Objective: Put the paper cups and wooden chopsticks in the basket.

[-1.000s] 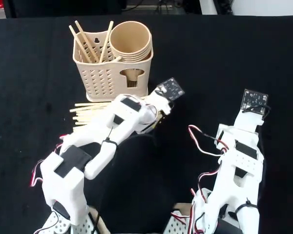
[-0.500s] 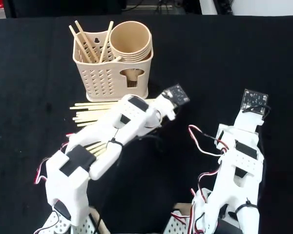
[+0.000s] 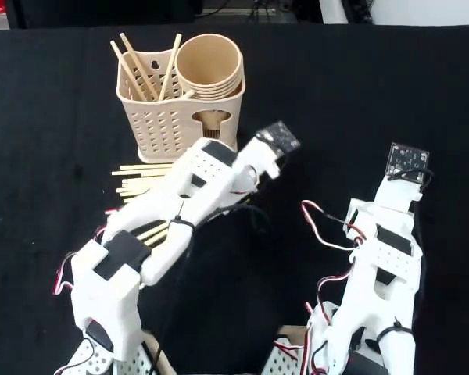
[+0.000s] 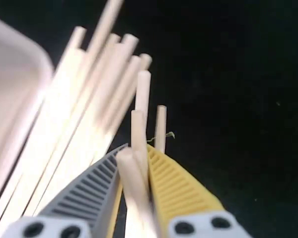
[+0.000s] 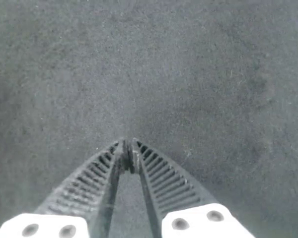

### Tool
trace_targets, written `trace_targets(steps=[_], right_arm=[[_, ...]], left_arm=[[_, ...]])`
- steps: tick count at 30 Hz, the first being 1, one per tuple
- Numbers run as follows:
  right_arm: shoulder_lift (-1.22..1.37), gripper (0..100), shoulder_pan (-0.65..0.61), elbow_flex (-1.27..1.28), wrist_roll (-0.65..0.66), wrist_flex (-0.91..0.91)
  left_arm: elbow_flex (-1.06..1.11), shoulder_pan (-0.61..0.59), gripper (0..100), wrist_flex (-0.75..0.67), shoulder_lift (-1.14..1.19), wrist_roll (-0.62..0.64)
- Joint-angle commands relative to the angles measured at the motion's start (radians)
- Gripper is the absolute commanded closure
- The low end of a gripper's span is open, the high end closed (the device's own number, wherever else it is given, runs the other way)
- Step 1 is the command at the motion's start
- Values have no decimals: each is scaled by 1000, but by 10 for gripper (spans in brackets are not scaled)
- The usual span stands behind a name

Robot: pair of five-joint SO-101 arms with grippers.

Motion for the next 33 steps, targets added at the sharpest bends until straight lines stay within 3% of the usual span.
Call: trace_targets(steps=[1, 10, 15, 30, 33], right_arm=[[-21, 980, -9, -28, -2, -25], [-21, 980, -9, -28, -2, -25], [-21, 980, -9, -28, -2, -25], [-21, 980, -9, -28, -2, -23], [-21, 980, -9, -28, -2, -23]], left_arm=[[-38, -19, 971, -11, -189, 46], [-36, -44, 971, -8, -531, 84], [-39, -84, 971, -12, -672, 172], [-61, -140, 971, -81, -1003, 350], [-93, -209, 971, -138, -1057, 350]])
